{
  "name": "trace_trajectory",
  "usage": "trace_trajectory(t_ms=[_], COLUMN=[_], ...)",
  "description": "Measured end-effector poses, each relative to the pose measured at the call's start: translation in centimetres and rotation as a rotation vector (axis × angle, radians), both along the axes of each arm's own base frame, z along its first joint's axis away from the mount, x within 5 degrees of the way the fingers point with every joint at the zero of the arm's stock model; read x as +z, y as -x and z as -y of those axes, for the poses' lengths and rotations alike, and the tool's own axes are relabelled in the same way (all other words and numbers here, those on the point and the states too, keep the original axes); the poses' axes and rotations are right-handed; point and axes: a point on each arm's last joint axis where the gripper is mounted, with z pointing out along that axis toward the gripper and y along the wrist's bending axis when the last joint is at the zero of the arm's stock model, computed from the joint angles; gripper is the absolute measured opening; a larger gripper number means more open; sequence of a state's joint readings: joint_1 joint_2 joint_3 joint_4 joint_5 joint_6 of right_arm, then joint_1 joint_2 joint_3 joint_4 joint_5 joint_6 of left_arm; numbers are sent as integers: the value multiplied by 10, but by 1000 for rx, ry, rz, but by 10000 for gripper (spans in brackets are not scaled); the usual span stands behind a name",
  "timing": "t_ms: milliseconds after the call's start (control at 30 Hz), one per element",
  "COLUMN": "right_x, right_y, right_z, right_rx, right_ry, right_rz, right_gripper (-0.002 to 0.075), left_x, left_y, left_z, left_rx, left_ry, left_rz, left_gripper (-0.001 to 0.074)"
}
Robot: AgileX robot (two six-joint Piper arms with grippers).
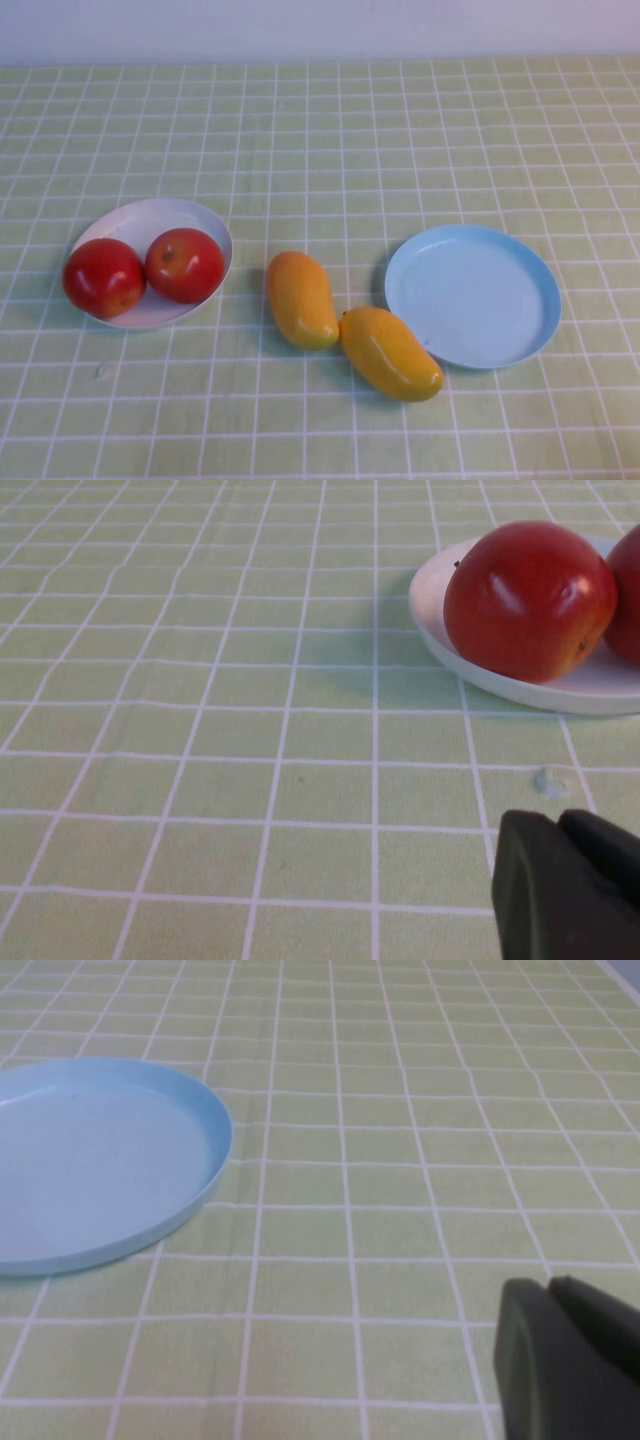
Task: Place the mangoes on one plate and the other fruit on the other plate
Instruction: Put another type of fruit in the right plate
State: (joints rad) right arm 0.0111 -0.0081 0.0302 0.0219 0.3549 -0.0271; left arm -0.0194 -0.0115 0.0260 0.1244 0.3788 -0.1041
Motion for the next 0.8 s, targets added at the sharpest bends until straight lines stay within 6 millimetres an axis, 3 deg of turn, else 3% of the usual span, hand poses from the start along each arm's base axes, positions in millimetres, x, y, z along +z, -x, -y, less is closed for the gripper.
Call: trace_trajectory(t_ms=[433, 667, 800], right_x=[3, 27, 33], right_y=[-1, -4, -4], right_z=[0, -1, 2], right_rx=[-1, -52, -81], right_ry=[-8, -469, -583], right_rz=[41, 293, 363], right_gripper=[-17, -17, -17], left_x=[0, 0, 0], left_y=[0, 0, 0], left_z=[0, 0, 0], left_rx=[0, 0, -2], left_ry=[0, 0, 0], left_rz=[0, 0, 0], left_gripper=[2, 2, 2])
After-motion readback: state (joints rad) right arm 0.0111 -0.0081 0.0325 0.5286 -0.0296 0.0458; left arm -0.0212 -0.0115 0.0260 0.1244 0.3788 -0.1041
